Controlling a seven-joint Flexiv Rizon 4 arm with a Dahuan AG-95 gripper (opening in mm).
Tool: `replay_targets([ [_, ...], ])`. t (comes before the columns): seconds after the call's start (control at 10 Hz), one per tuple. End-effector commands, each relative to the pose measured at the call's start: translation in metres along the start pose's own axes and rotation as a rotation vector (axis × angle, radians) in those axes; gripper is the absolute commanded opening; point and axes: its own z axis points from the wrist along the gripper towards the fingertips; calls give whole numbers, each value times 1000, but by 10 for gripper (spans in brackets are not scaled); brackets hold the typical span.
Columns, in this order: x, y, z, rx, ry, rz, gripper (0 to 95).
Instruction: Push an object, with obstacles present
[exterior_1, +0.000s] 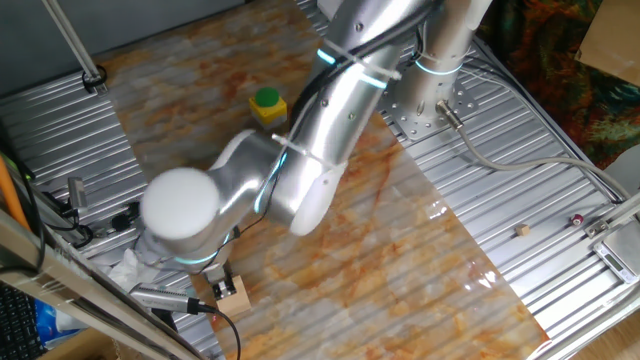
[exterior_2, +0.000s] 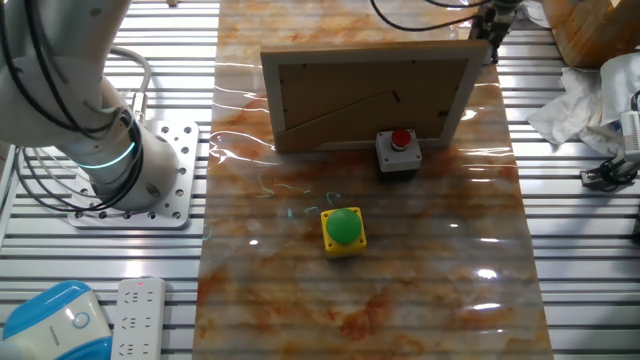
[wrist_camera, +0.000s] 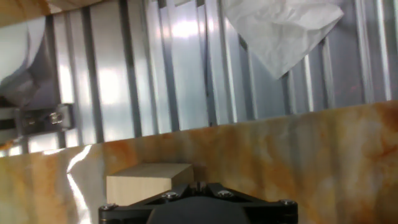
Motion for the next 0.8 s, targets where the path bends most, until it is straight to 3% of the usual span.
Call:
replay_targets([
  [0.1, -3, 0, -2, -125, 13, 37, 0],
  [0.3, -3, 1, -3, -133, 11, 38, 0],
  [0.6, -3, 1, -3, -179, 8, 58, 0],
  [0.8, -4, 1, -3, -183, 8, 59, 0],
])
